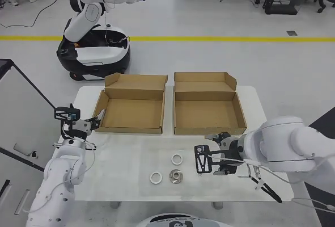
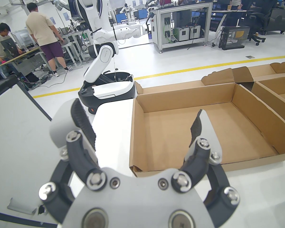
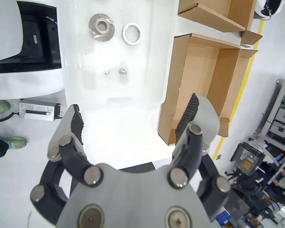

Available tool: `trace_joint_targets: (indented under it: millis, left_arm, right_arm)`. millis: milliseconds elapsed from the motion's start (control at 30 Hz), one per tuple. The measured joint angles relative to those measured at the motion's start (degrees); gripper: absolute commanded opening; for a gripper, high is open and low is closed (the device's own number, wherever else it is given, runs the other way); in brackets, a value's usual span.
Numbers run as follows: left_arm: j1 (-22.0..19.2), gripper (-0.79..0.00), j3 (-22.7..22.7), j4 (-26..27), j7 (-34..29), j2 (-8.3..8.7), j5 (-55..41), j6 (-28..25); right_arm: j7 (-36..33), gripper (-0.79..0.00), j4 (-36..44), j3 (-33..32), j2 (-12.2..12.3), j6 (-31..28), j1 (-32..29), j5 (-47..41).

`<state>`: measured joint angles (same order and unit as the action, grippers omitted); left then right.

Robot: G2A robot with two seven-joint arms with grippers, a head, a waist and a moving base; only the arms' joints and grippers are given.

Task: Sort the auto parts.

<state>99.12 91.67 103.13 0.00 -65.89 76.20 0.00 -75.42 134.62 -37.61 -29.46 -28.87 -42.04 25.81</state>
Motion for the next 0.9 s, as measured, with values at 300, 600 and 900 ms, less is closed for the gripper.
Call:
trace_joint_targets:
  millis: [300,600,900]
  left_arm:
    - [0.00,0.000,0.00,0.00,0.00,0.00,0.00,0.00]
    - [0.00,0.000,0.00,0.00,0.00,0.00,0.00,0.00]
    - [0.00,0.000,0.00,0.00,0.00,0.00,0.00,0.00]
  right_arm:
    - [-2.20,0.000,-2.49,5.53,-0.25,2.21,2.74,-6.56]
    - [-0.25,0.000,-6.23,7.97,-2.11,3.87,3.92,-5.35]
    - [-0.30,0.000,-6.19,7.95,-2.09,3.81,3.91,-5.40]
